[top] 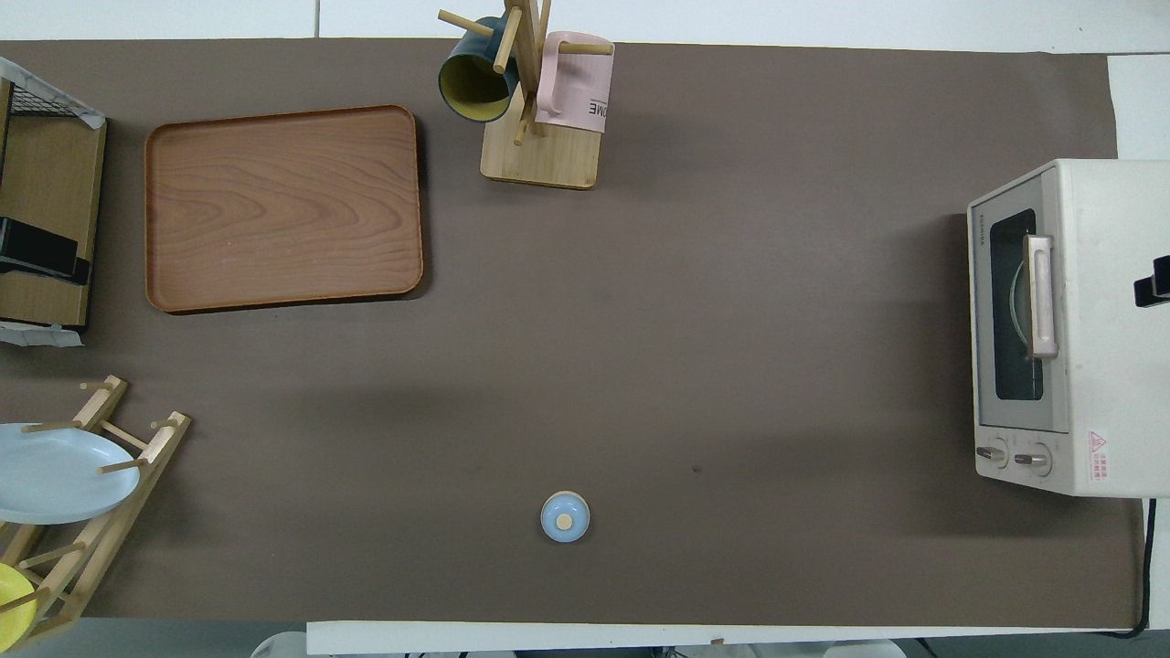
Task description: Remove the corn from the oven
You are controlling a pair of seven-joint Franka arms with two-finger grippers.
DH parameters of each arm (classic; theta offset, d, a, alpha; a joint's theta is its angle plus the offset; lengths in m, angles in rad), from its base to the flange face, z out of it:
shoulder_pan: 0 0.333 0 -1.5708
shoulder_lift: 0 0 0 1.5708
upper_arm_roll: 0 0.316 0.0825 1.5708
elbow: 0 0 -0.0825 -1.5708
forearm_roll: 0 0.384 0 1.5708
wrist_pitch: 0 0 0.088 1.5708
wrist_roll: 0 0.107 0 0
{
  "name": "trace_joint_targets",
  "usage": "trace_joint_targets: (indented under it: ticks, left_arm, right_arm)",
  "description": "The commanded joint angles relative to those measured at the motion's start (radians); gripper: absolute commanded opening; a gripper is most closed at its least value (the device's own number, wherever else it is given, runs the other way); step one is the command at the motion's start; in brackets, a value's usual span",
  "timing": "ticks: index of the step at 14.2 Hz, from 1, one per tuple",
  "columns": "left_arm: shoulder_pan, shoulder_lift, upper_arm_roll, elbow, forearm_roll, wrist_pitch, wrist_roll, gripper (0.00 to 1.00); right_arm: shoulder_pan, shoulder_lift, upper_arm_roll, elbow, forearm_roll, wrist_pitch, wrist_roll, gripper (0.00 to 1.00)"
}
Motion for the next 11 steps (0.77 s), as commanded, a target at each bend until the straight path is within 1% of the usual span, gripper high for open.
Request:
trace_joint_targets:
  ticks: [1,3,5,6,7,8,9,10,11]
  left_arm:
    - [0.003,-0.019,0.002,-0.016,0.009,-0.009,0.007,1.0]
    - [0.002,-0.019,0.002,-0.016,0.009,-0.01,0.007,1.0]
    - [0.003,-0.019,0.002,-0.016,0.009,-0.01,0.007,1.0]
    - [0.003,-0.019,0.002,-0.016,0.009,-0.01,0.007,1.0]
    - [0.003,-0.019,0.002,-0.016,0.007,-0.01,0.007,1.0]
    - [0.003,-0.019,0.002,-0.016,0.009,-0.01,0.007,1.0]
    - [0.002,-0.019,0.002,-0.016,0.009,-0.01,0.007,1.0]
    - [0.002,-0.019,0.002,-0.016,0.009,-0.01,0.007,1.0]
    - [0.003,-0.019,0.002,-0.016,0.009,-0.01,0.007,1.0]
  right_arm:
    - [0.007,-0.01,-0.007,-0.013,-0.009,0.01,-0.004,1.0]
    - [-0.002,-0.002,0.002,-0.017,-0.009,0.012,-0.001,1.0]
    - [-0.001,-0.011,0.002,-0.045,-0.009,0.015,-0.023,1.0]
    - [0.004,-0.014,0.002,-0.057,-0.007,0.048,-0.054,0.87]
    - [0.006,-0.025,0.002,-0.083,-0.009,0.082,-0.089,0.51]
    - [0.01,-0.026,0.002,-0.124,-0.009,0.107,-0.097,0.21]
    - [0.012,-0.02,0.002,-0.169,-0.009,0.172,-0.103,0.04]
    - [0.012,-0.013,0.002,-0.213,-0.009,0.255,-0.113,0.0]
    - [0.012,0.015,0.004,-0.249,-0.015,0.304,-0.128,0.0]
